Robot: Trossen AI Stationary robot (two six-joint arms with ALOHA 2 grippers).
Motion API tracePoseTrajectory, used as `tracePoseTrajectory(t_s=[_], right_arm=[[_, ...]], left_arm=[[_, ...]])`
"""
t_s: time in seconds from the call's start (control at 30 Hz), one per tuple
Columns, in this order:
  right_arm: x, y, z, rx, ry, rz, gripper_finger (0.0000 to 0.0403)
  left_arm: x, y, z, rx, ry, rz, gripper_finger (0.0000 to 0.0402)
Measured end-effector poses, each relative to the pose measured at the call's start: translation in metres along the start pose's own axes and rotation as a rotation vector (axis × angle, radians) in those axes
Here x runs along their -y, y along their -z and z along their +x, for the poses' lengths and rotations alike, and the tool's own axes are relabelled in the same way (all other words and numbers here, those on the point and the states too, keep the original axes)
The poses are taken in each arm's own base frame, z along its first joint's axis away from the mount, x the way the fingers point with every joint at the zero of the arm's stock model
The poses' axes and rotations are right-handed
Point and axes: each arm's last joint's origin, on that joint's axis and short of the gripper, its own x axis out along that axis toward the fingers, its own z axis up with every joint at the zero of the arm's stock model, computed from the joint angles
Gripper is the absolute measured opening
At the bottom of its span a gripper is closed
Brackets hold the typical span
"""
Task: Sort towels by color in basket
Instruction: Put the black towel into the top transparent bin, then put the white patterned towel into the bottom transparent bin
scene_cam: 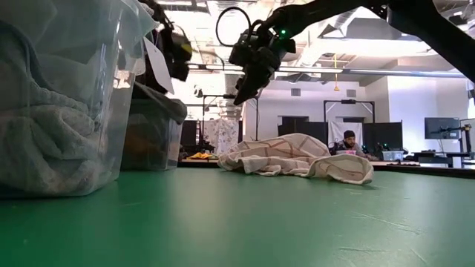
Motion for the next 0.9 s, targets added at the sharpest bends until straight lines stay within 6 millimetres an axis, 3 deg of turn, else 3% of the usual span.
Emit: tracePoseTrajectory(t_s=[0.3, 0.5, 0.73, 0.9], right_arm=[[0.003, 0.013, -0.007, -0.059, -0.032, 0.045, 0.0152], [0.009, 0.032, -0.019, -0.127, -0.070, 0.110, 0.0152], [0.015, 0.056, -0.036, -0.207, -0.131, 0.213, 0.0152], [0.019, 0.069, -0.043, -0.237, -0.154, 0.282, 0.0152]], left_arm=[[0.016, 0.020, -0.079, 0.162, -0.078, -0.005, 0.0199], [0.042, 0.041, -0.120, 0.325, -0.057, -0.012, 0.0199], [0.081, 0.054, -0.146, 0.456, 0.028, 0.060, 0.0199], [0.111, 0.056, -0.141, 0.506, 0.091, 0.144, 0.0199]])
